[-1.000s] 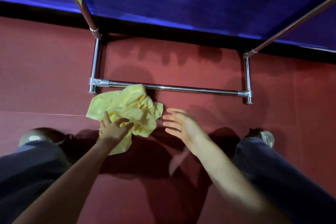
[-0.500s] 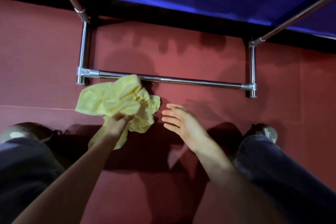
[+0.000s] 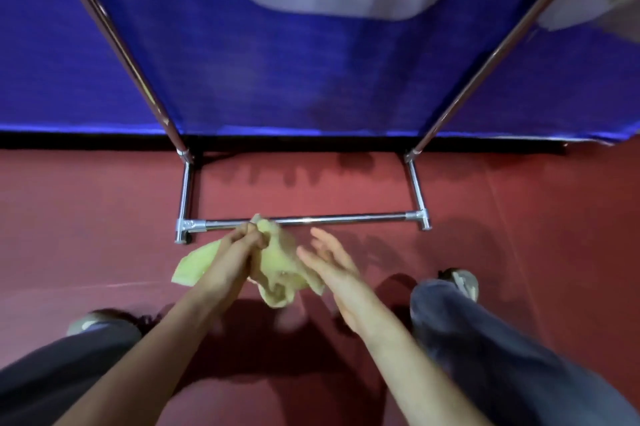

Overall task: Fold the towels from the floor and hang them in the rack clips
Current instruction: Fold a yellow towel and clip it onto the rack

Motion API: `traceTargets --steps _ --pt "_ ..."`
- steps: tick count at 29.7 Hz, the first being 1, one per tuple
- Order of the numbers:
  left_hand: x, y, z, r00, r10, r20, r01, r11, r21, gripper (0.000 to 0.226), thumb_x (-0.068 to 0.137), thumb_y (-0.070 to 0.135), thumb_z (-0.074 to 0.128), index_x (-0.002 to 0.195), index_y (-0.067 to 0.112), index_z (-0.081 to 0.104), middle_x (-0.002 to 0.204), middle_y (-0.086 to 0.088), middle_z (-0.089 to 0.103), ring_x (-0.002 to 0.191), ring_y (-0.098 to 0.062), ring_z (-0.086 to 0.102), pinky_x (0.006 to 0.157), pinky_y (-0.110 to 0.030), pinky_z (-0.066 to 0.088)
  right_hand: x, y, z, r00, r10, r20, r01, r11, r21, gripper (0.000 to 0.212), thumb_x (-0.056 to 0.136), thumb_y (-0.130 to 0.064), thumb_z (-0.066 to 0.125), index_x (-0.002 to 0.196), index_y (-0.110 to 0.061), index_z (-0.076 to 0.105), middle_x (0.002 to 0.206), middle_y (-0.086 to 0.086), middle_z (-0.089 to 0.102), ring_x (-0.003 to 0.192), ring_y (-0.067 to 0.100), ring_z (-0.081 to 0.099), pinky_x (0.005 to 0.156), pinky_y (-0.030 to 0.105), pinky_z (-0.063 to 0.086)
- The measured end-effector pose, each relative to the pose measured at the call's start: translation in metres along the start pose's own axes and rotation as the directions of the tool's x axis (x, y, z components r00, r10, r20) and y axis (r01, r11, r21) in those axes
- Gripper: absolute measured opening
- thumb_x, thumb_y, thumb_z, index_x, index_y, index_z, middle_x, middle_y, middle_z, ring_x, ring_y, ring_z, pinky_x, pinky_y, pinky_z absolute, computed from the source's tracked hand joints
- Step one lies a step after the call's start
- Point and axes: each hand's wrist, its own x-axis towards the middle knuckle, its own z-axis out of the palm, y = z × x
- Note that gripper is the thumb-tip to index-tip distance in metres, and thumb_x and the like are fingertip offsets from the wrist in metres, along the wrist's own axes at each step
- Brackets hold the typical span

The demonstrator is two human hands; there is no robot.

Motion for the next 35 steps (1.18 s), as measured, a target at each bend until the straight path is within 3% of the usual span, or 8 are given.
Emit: traceTargets --steps 3,7,9,16,22,28,32,35 --pt "-0.027 0.025 0.016 0.995 0.059 0.076 -0.052 0.994 -0.092 0.008 0.054 0.015 0.047 0.059 0.016 0.041 0.054 -0.001 0.039 0.047 -0.014 0.039 0.04 -0.018 0.029 -0.018 -0.002 0.002 0.995 -0.076 0.058 0.085 0.983 -0.161 0.05 0.083 -0.009 0.062 0.129 -0.015 0.042 0.109 -0.005 0.053 0.093 -0.001 0.053 0.062 0.0 0.043" --pt "-0.076 0.069 0.029 0.971 0.22 0.093 -0.212 0.973 -0.091 0.006 0.067 0.016 0.049 0.06 0.016 0.048 0.063 -0.002 0.042 0.062 -0.014 0.041 0.055 -0.027 0.033 -0.061 -0.025 0.004 0.936 -0.352 -0.002 0.334 0.892 -0.305 0.004 0.081 -0.005 0.064 0.084 -0.007 0.062 0.053 -0.016 0.053 0.047 -0.006 0.047 0.049 0.008 0.035" --pt "-0.111 0.099 0.034 0.95 0.283 0.133 -0.271 0.957 -0.102 0.011 0.075 0.014 0.048 0.065 0.015 0.048 0.066 -0.003 0.045 0.064 -0.015 0.044 0.057 -0.028 0.034 -0.1 -0.052 0.007 0.872 -0.489 -0.013 0.464 0.836 -0.292 0.021 0.083 -0.003 0.06 0.066 -0.016 0.057 0.047 -0.016 0.052 0.049 -0.005 0.044 0.049 0.009 0.033" --pt "-0.176 0.154 0.044 0.856 0.443 0.267 -0.47 0.882 0.043 0.056 0.046 0.048 0.067 0.082 0.008 0.051 0.07 -0.004 0.052 0.054 -0.004 0.056 0.053 -0.016 0.042 -0.176 -0.12 0.019 0.679 -0.733 -0.035 0.707 0.667 -0.235 0.018 0.085 -0.014 0.058 0.068 -0.011 0.062 0.056 -0.011 0.059 0.056 -0.002 0.05 0.053 0.013 0.041" --pt "-0.275 0.175 0.064 0.66 0.522 0.54 -0.689 0.708 0.158 0.056 0.074 0.037 0.067 0.121 0.033 0.036 0.111 0.02 0.054 0.094 0.013 0.056 0.072 -0.004 0.045 -0.24 -0.159 0.034 0.633 -0.773 0.031 0.766 0.62 -0.17 0.028 0.09 -0.021 0.05 0.065 -0.016 0.062 0.052 -0.007 0.058 0.052 0.004 0.052 0.05 0.019 0.042" --pt "-0.308 0.185 0.072 0.536 0.713 0.453 -0.842 0.489 0.227 0.017 0.082 0.014 0.064 0.089 0.029 0.061 0.075 0.021 0.071 0.075 0.006 0.064 0.064 -0.009 0.048 -0.278 -0.172 0.035 0.63 -0.773 0.081 0.775 0.617 -0.14 0.02 0.09 -0.02 0.05 0.078 -0.014 0.066 0.062 -0.005 0.066 0.058 0.002 0.061 0.055 0.015 0.048" --pt "-0.319 0.192 0.07 0.55 0.751 0.366 -0.835 0.502 0.224 0.015 0.084 0.01 0.059 0.083 0.023 0.065 0.07 0.008 0.071 0.071 0.001 0.066 0.064 -0.013 0.052 -0.285 -0.157 0.023 0.664 -0.734 0.146 0.748 0.647 -0.148 0.016 0.08 -0.037 0.063 0.085 -0.023 0.067 0.078 -0.006 0.072 0.08 0.007 0.066 0.071 0.02 0.051" --pt "-0.329 0.198 0.068 0.589 0.745 0.315 -0.808 0.557 0.193 0.011 0.084 0.01 0.058 0.081 0.019 0.064 0.073 0.003 0.07 0.069 -0.006 0.067 0.064 -0.018 0.054 -0.293 -0.145 0.015 0.666 -0.724 0.18 0.746 0.64 -0.182 0.011 0.078 -0.026 0.066 0.086 -0.02 0.067 0.08 -0.005 0.072 0.081 0.009 0.065 0.072 0.019 0.051"
